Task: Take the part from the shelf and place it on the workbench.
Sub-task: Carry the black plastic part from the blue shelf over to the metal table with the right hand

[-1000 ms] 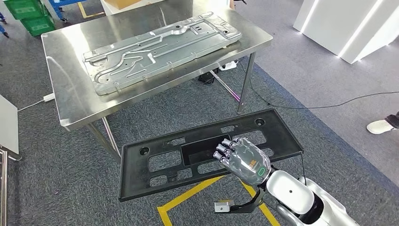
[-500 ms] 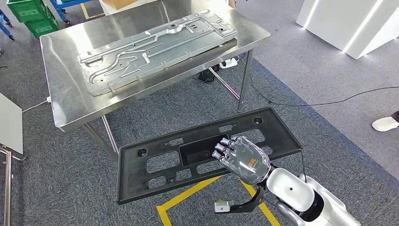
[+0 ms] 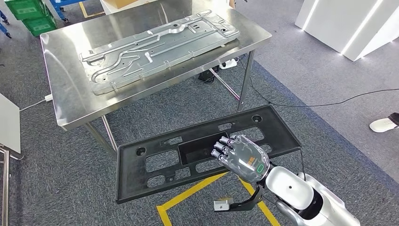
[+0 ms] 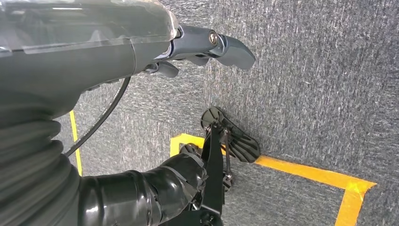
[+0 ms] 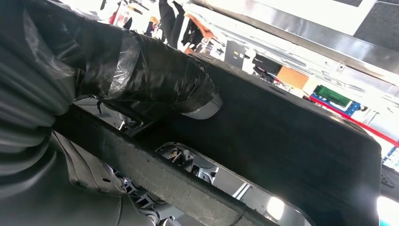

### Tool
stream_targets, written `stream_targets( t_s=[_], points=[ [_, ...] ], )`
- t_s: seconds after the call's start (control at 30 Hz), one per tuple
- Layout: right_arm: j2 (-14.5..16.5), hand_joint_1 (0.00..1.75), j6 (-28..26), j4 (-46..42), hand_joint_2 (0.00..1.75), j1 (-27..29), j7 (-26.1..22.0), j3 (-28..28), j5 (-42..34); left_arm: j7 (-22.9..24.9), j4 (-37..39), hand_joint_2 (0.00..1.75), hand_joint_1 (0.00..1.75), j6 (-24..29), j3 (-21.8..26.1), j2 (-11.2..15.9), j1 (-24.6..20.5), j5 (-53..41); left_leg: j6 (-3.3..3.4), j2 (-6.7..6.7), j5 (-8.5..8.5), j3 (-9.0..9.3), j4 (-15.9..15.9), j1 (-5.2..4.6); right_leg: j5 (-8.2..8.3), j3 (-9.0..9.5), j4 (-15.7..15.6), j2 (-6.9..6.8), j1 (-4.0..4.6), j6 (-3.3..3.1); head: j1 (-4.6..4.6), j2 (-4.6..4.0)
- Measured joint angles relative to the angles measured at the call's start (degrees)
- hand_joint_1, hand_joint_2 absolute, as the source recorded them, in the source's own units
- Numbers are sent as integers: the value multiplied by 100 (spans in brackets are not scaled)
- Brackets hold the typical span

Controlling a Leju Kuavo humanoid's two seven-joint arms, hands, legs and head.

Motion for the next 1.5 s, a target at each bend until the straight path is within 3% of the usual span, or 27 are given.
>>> stream_targets(
  t_s=[0.6,0.63,0.73,0.77,0.83,0.9,0.93,0.97,1.03,1.07,1.1,1.13,1.17,1.2,1.27,1.3,1.4,1.47,1.5],
  points=[
    [0,175,1,15,175,-8,0,81,0,5,-2,175,0,-1,0,7,-3,1,9,3,-7,-10,9,-9,17,10,-43,4,-35,32,0,-1],
    [0,175,3,19,175,-8,0,90,-1,9,-3,175,0,-2,0,14,-2,2,48,5,-4,7,-43,-18,73,19,-37,-1,-51,61,2,0],
    [-5,175,19,41,175,-14,0,124,-17,37,-7,175,0,1,0,22,2,17,281,34,68,277,-431,-31,254,47,57,-40,-85,154,0,-1],
    [-8,175,24,47,175,-29,0,134,-27,46,-7,175,0,5,1,21,0,23,333,50,96,383,-536,-23,165,11,141,-50,-80,158,-3,-1],
    [-10,175,31,58,175,-65,-1,152,-42,65,-7,175,0,13,2,20,-1,38,360,77,123,469,-613,1,-233,-210,540,-64,-76,134,-1,-2],
    [-11,175,38,72,175,-71,0,177,-45,89,-7,175,0,13,3,19,11,64,309,92,94,451,-585,40,-497,-457,988,-70,-114,167,-2,-2],
    [-11,175,43,80,175,-65,0,193,-46,101,-7,175,0,12,4,16,22,76,256,91,60,439,-550,76,-467,-479,1017,-75,-149,223,-2,-2],
    [-11,175,47,84,175,-62,-1,208,-50,110,-7,175,0,10,5,10,34,81,188,89,10,433,-490,126,-328,-399,857,-80,-192,305,-2,-2],
    [-10,175,54,94,175,-59,-1,233,-63,119,-14,175,0,16,7,18,43,84,12,80,-144,403,-289,228,-88,-132,316,-28,-258,470,10,-1],
    [-9,175,62,100,175,-58,-1,245,-75,126,-20,175,0,20,8,21,38,89,-72,72,-216,365,-154,254,-123,-71,173,6,-265,453,21,-1],
    [-9,175,76,106,175,-51,-1,256,-85,136,-28,175,0,25,8,26,31,95,-142,62,-286,302,-30,264,-178,-71,160,33,-257,386,30,-1],
    [-8,175,92,115,175,-38,-2,270,-94,150,-35,175,0,32,9,28,24,102,-196,52,-337,251,63,257,-270,-121,261,47,-237,274,40,-1],
    [-9,175,106,115,175,-31,-2,281,-103,164,-36,175,0,38,9,12,21,107,-225,48,-380,225,127,261,-303,-136,327,15,-236,156,38,0],
    [-10,175,115,115,175,-24,-1,292,-107,177,-37,175,0,50,9,8,20,110,-247,68,-408,212,169,270,-283,-117,367,-1,-230,97,38,0],
    [-11,175,119,109,175,-38,0,308,-121,191,-37,175,0,74,9,5,10,120,-252,230,-389,91,455,270,-326,-16,353,-27,-202,39,33,-1],
    [-11,175,119,105,175,-45,1,313,-128,197,-37,175,0,81,10,5,1,122,-241,328,-393,-85,745,259,-342,64,300,-41,-175,26,30,-1],
    [-11,175,123,103,175,-52,1,344,-138,209,-37,175,0,85,11,1,-13,127,-137,443,-637,-803,1636,166,-401,359,62,-95,-50,-16,28,-1],
    [-11,175,125,103,175,-54,1,356,-138,217,-37,175,0,85,11,-4,6,128,42,438,-626,-1019,1585,49,-467,618,-109,-110,70,-65,28,-1],
    [-11,175,125,103,175,-57,1,358,-138,220,-37,175,0,85,11,-5,17,129,196,428,-448,-1008,1313,-37,-512,770,-196,-118,142,-96,28,-1]
  ],
)
